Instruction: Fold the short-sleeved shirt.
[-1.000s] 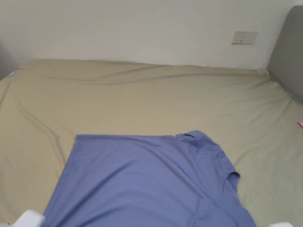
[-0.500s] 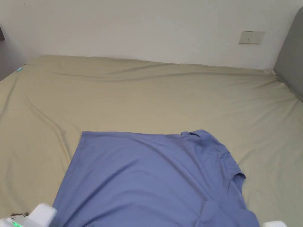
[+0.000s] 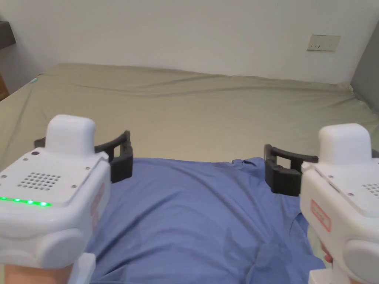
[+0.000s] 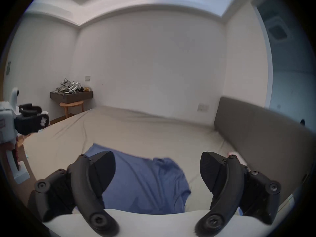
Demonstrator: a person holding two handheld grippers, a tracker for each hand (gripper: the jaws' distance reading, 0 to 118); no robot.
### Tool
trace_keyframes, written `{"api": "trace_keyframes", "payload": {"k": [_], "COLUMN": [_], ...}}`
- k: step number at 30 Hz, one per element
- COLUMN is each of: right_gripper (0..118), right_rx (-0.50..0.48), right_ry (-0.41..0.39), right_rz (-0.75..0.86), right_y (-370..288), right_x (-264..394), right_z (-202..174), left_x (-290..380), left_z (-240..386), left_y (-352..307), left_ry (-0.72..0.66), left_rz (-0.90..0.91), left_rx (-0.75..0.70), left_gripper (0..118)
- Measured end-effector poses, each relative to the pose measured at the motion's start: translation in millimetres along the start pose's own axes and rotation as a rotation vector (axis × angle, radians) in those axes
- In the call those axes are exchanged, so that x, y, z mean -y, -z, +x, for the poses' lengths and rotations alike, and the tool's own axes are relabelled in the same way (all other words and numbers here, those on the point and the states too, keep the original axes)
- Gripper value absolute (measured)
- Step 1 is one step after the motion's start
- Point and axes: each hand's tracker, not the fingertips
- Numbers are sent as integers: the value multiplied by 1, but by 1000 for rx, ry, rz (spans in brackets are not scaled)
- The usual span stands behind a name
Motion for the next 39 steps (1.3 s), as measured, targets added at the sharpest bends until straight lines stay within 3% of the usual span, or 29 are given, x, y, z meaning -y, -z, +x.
{"api": "trace_keyframes", "payload": {"k": [1, 2, 3, 4, 5, 8, 18, 24, 30, 31, 33, 34, 39], "right_gripper": [98, 84, 58, 39, 24, 2, 1, 1, 1, 1, 1, 1, 1], "right_rx": [1, -7, -18, -23, -28, -34, 8, -21, -50, -49, -48, -51, -46], "right_ry": [-23, -36, -34, -30, -18, -16, -92, -72, -60, -58, -50, -41, -32], "right_rz": [16, 27, 21, 24, 31, 42, 59, -9, -93, -103, -125, -137, -184], "right_y": [0, -2, -4, -6, -6, -10, -9, -1, 8, 10, 12, 14, 26], "right_x": [-2, -5, -6, -6, -5, -3, -5, 14, 37, 39, 43, 45, 52], "right_z": [-9, -16, -20, -24, -26, -31, -34, -29, -23, -22, -19, -17, -16], "left_x": [-2, -4, -5, -5, -6, -7, -10, 50, 171, 190, 222, 235, 261], "left_z": [9, 18, 24, 30, 35, 42, 35, 2, -71, -83, -103, -109, -108], "left_y": [-4, -7, -8, -10, -12, -13, -13, 3, 10, 7, 6, 4, 11], "left_ry": [25, 45, 57, 60, 62, 77, 78, 89, 67, 57, 24, 1, -15], "left_rz": [39, 60, 70, 71, 73, 76, 64, -179, -611, -674, -834, -869, -909], "left_rx": [-23, -47, -49, -37, -31, -20, -24, -3, -96, -116, -97, -94, -83], "left_gripper": [56, 38, 16, 7, 6, 0, 0, 0, 1, 21, 97, 111, 113]}}
